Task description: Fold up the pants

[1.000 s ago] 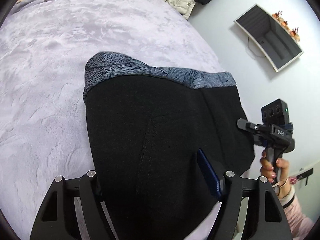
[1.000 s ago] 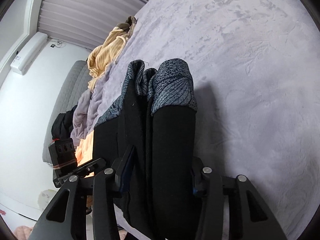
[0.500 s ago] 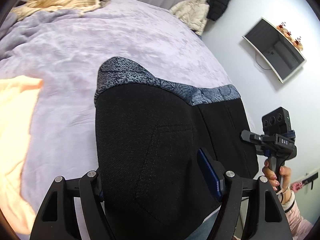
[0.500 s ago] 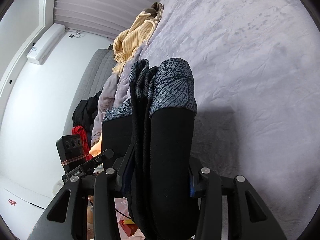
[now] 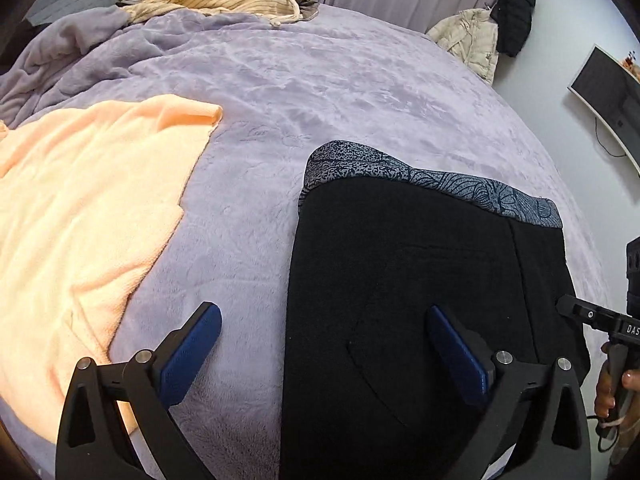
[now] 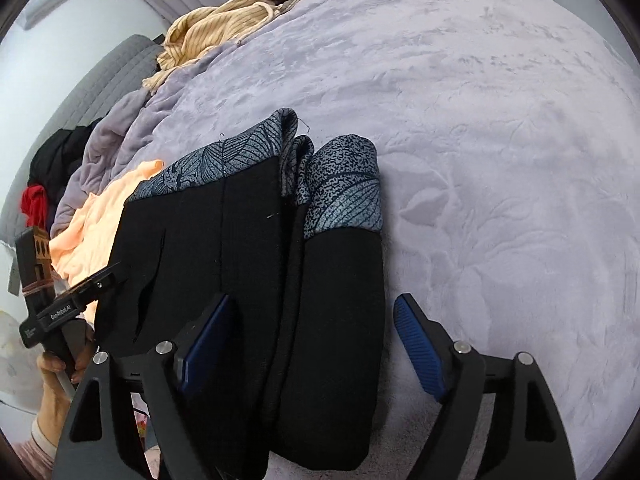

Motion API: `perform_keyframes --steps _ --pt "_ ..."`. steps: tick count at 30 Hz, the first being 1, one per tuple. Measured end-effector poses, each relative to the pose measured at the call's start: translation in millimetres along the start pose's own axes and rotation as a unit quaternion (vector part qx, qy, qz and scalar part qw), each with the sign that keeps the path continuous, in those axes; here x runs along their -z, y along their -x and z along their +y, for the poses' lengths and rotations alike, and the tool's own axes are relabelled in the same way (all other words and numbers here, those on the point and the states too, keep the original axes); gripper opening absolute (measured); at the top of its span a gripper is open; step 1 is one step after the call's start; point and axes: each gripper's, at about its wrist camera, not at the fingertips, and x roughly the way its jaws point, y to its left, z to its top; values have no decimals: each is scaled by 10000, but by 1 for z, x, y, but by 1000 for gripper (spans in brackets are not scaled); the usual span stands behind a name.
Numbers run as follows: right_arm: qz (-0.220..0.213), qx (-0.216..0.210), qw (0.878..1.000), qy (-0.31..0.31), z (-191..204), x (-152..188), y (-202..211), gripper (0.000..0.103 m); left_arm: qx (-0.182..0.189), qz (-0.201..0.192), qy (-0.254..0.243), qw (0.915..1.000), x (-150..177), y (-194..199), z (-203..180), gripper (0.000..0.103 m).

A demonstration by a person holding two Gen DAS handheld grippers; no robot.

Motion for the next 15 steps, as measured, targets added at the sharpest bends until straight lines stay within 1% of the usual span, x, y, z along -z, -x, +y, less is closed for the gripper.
perform_keyframes --steps 1,2,4,7,9,12,14,15 --pt "-51 70 10000 0 -6 5 8 84 -152 -80 -131 9998 5 12 -2 103" --pt "-130 203 9997 44 -4 8 16 85 -344 -165 -301 9988 8 18 -7 103" --pt "-227 340 9991 109 -4 19 31 85 -683 -347 -629 9951 14 33 -16 103" --pt "-346 432 9985 -7 -5 28 50 85 -938 -529 -843 9906 20 52 -25 103" --pt "-390 406 9982 -202 -7 32 60 85 -987 -656 -834 9894 22 62 -26 103" --pt "-504 369 9973 -384 -2 39 72 88 -896 -835 -775 9894 26 80 -37 103" --pt "-560 390 9970 -367 6 42 79 103 -862 -903 -742 9894 30 89 -44 103" --pt "-608 444 9967 -317 11 44 82 103 -848 -908 -722 9896 31 90 -47 103"
